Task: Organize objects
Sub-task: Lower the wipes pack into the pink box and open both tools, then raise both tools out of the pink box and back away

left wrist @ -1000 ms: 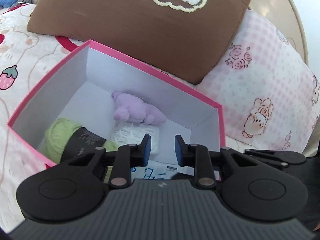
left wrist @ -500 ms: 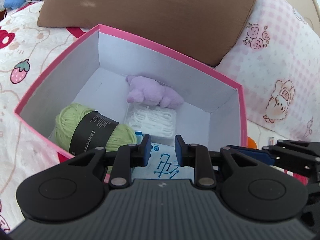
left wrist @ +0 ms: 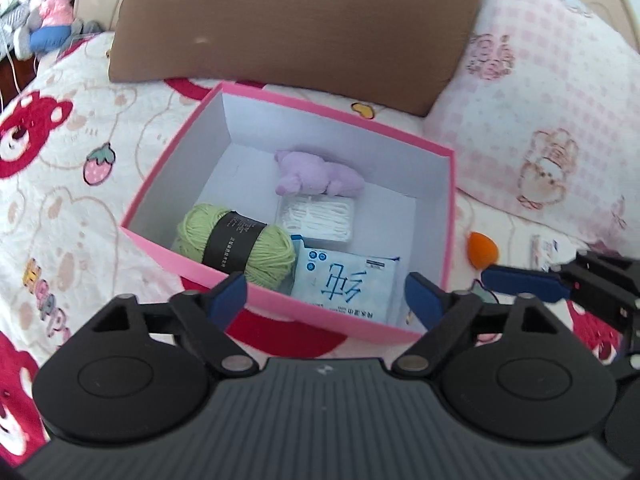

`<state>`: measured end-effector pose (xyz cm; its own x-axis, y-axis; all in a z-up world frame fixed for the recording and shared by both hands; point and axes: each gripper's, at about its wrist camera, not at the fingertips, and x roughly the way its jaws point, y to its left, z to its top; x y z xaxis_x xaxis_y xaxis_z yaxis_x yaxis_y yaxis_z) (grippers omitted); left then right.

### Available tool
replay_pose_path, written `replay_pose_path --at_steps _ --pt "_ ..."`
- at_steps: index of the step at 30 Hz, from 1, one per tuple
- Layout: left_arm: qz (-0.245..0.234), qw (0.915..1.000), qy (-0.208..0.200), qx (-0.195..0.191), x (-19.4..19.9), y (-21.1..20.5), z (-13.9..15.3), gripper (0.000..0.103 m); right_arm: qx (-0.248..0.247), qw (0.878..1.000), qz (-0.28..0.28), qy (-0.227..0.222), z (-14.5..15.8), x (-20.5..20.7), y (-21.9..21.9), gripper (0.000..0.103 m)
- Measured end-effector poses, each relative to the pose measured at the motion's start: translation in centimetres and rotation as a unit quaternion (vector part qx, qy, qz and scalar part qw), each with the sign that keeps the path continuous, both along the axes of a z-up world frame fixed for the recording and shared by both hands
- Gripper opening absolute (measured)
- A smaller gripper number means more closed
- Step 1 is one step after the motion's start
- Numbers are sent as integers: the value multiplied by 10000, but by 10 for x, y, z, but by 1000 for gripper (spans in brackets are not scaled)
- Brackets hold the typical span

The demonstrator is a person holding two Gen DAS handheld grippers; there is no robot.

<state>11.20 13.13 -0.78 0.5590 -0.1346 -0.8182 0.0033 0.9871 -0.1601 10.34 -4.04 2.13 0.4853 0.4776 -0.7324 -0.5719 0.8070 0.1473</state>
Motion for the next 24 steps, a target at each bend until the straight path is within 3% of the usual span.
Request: replay_pose_path --at_steps 4,11,18,24 --pt "6 9997 -233 122 -22 0 24 93 -49 9999 104 -106 12 -14 0 71" --pt "-368 9984 -377 189 -48 -11 50 99 350 9983 444 -155 34 -41 -8 88" --pt "-310 9983 -316 375 -67 -20 63 99 124 9969 537 -558 51 -73 -16 89" --pt "-666 9954 -315 618 -90 -44 77 102 -41 9984 344 -437 59 -90 -36 91"
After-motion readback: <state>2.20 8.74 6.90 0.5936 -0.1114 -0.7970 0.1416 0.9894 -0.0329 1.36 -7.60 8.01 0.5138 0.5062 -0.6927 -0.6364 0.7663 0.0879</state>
